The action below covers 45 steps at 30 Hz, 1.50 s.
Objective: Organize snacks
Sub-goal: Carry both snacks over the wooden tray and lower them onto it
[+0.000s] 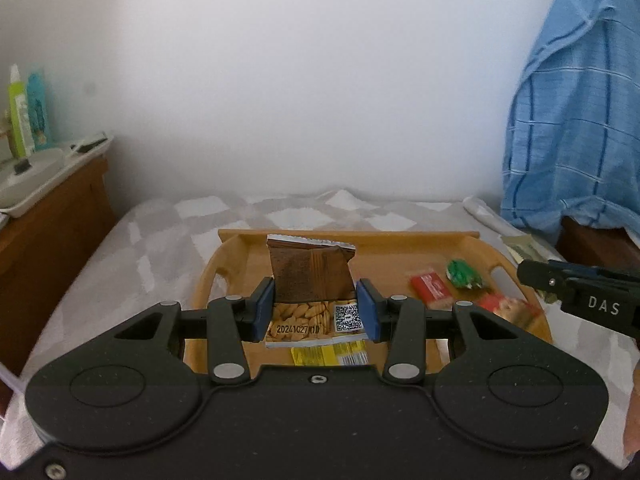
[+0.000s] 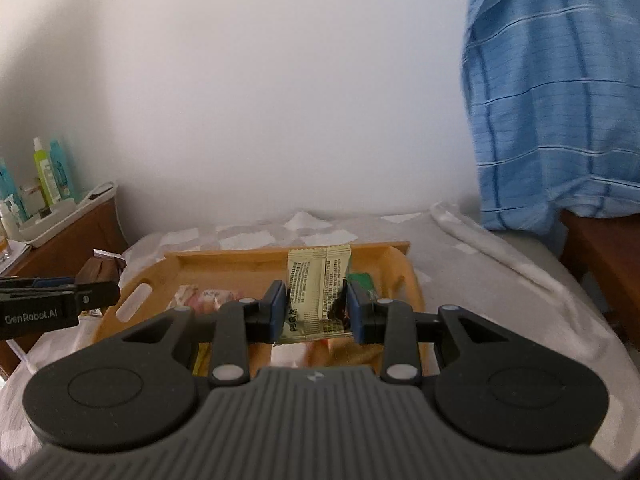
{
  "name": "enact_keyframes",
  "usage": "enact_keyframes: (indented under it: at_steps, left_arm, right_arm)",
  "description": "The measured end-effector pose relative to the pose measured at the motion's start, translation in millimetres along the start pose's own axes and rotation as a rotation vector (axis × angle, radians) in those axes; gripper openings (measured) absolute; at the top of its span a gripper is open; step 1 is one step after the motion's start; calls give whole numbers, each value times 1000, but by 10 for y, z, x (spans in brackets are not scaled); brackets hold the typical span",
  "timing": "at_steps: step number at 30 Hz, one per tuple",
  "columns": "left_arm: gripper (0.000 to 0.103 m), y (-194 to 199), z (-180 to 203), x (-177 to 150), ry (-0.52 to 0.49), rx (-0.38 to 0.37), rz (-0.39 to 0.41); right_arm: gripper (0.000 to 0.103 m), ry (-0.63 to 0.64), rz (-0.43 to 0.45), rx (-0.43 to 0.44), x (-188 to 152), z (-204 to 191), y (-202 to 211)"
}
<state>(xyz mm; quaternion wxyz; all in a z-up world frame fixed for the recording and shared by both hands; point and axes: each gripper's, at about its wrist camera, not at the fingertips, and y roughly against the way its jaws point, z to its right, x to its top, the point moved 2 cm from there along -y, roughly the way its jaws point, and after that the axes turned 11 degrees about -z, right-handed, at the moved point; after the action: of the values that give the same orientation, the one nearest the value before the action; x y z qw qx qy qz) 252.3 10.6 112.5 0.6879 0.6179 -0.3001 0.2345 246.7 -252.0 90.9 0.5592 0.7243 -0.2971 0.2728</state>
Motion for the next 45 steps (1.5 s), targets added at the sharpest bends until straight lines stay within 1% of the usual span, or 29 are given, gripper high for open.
enact_keyframes:
  at_steps: [5, 8, 12, 17, 20, 25, 29, 32, 34, 41, 42, 43, 44, 45]
  left_arm:
    - [41, -352, -60, 191, 34, -21, -44]
    - [41, -535, -73, 287, 43, -19, -68]
    - [41, -763, -86, 419, 46, -17, -98]
    - [41, -1050, -180, 579, 83, -39, -167]
    - [41, -1223, -250, 626, 103, -43, -199]
    - [41, -1437, -254, 629, 118, -54, -227]
    - [41, -1572, -217, 585, 106, -41, -252]
    - [41, -1651, -199, 536, 103, -35, -265]
    - [41, -1686, -188, 505, 97, -32, -268]
    - [42, -1713, -158, 505, 76, -15, -271]
    - [43, -1716, -151, 505, 74, -11, -271]
    - [44, -1713, -143, 504, 75, -4, -271]
    - [47, -1702, -135, 502, 75, 0, -269]
    - [50, -1683, -128, 504, 76, -2, -266]
  right_arm:
    - [37, -23, -51, -7, 231, -11, -359]
    - [37, -29, -78, -14, 322, -9, -538]
    - [37, -33, -108, -27, 407, 48, -723]
    - [37, -40, -146, -26, 523, 142, -914]
    - [37, -41, -178, -21, 571, 171, -1039]
    - [37, -48, -226, -13, 579, 161, -1258]
    - [38, -32, -258, -9, 550, 111, -1395]
    - [37, -12, -279, -23, 512, 76, -1489]
    - [37, 0, -275, -38, 503, 63, -1517]
    - [38, 9, -275, -42, 510, 69, -1548]
    - [39, 12, -275, -43, 512, 67, -1550]
    - [42, 13, -273, -42, 513, 64, -1550]
    - [50, 14, -269, -42, 514, 60, -1542]
    - [51, 14, -264, -44, 513, 58, -1533]
